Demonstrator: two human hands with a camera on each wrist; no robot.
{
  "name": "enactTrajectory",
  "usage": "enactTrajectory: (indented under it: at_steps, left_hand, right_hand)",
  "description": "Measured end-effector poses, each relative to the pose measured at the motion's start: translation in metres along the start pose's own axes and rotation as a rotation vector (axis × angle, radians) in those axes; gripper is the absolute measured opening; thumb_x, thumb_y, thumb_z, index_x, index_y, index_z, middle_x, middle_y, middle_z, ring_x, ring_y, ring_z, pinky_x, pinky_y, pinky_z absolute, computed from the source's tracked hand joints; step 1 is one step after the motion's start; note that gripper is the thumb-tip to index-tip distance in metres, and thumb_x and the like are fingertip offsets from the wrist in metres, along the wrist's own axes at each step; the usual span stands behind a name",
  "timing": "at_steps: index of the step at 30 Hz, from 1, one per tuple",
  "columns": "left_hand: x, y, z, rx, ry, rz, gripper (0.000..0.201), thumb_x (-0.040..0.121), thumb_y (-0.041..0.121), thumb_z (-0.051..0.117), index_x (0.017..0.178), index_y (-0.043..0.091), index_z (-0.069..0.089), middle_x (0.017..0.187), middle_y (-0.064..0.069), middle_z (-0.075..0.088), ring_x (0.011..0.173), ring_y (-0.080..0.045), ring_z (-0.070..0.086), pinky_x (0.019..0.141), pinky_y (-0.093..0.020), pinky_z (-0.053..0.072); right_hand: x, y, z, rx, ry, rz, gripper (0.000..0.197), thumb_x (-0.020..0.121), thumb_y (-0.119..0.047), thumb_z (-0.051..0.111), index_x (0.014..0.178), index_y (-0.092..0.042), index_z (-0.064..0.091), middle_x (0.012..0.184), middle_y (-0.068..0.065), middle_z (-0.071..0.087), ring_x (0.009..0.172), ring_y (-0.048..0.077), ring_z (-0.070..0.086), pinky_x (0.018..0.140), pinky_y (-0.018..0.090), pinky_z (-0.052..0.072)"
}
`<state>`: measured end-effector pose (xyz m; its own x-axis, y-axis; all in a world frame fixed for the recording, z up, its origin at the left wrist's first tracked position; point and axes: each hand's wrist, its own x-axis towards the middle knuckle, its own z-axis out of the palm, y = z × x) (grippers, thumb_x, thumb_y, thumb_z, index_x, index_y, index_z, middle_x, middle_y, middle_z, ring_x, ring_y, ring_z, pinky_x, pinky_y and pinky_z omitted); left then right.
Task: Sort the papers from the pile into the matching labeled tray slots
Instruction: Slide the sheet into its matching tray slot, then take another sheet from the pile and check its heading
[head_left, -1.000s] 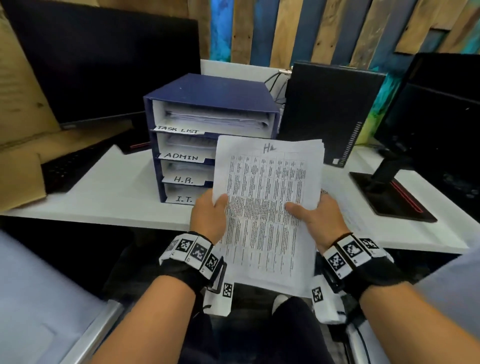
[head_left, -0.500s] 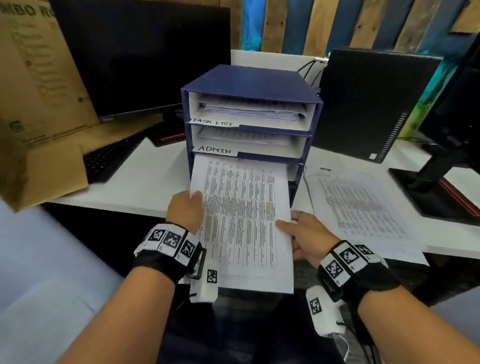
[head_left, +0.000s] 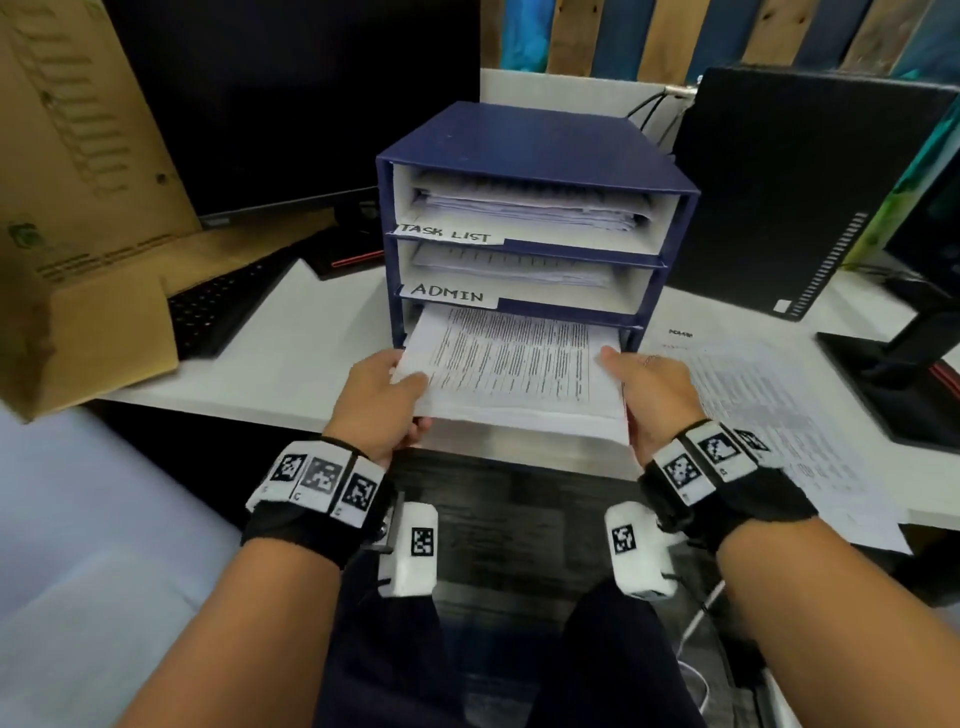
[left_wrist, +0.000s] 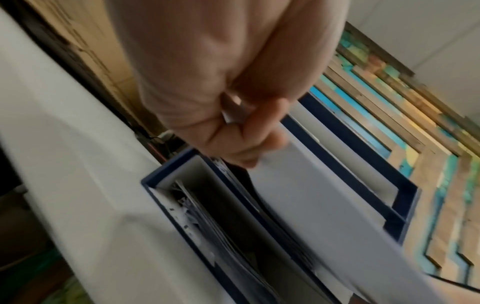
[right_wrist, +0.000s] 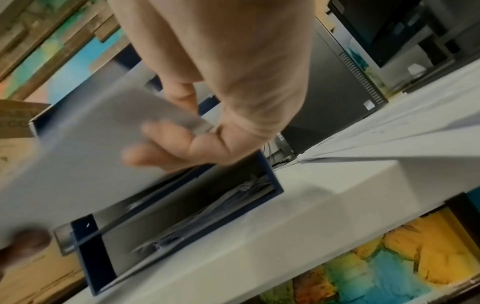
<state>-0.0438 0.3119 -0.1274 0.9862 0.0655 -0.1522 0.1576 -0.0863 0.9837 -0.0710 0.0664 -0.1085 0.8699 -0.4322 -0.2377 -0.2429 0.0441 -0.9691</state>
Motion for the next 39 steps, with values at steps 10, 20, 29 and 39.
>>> enactTrajectory:
  at_steps: [10, 20, 29, 39]
  left_hand:
    - [0.03, 0.033, 0.051, -0.203, 0.418, 0.093, 0.005, 0.092, 0.01, 0.06, 0.09, 0.006, 0.061, 0.067, 0.003, 0.063, 0.05, -0.016, 0.069, 0.06, -0.037, 0.062]
    - [0.013, 0.016, 0.06, 0.392, 0.407, 0.454, 0.03, 0.091, 0.011, 0.053, 0.115, 0.014, 0.071, 0.109, 0.0, 0.073, 0.1, -0.015, 0.067, 0.085, -0.014, 0.041]
    - [0.031, 0.027, 0.091, 1.105, -0.027, 0.527, 0.027, 0.093, 0.024, 0.04, 0.106, 0.013, 0.061, 0.096, -0.009, 0.068, 0.1, -0.031, 0.059, 0.11, -0.051, 0.027]
    - [-0.024, 0.019, 0.173, 0.644, -0.359, 0.557, 0.03, 0.094, 0.008, 0.045, 0.101, 0.014, 0.073, 0.099, -0.004, 0.073, 0.091, -0.023, 0.066, 0.083, -0.036, 0.055]
  right_hand:
    - [0.005, -0.007, 0.019, 0.264, 0.051, 0.136, 0.025, 0.096, 0.001, 0.049, 0.074, -0.01, 0.05, 0.055, 0.005, 0.055, 0.036, 0.01, 0.039, 0.035, 0.02, 0.026]
    - [0.012, -0.005, 0.057, 0.412, -0.038, -0.008, 0.016, 0.097, 0.002, 0.058, 0.109, -0.008, 0.058, 0.095, 0.012, 0.074, 0.079, 0.028, 0.074, 0.066, 0.029, 0.056]
    - [0.001, -0.002, 0.004, -0.048, -0.123, -0.137, 0.021, 0.09, -0.001, 0.064, 0.108, -0.01, 0.068, 0.089, 0.011, 0.077, 0.062, 0.021, 0.066, 0.059, 0.029, 0.051]
    - [0.04, 0.024, -0.112, -1.023, 0.133, 0.057, 0.028, 0.096, -0.025, 0.054, 0.119, -0.015, 0.066, 0.118, 0.008, 0.069, 0.096, 0.031, 0.067, 0.088, 0.037, 0.056]
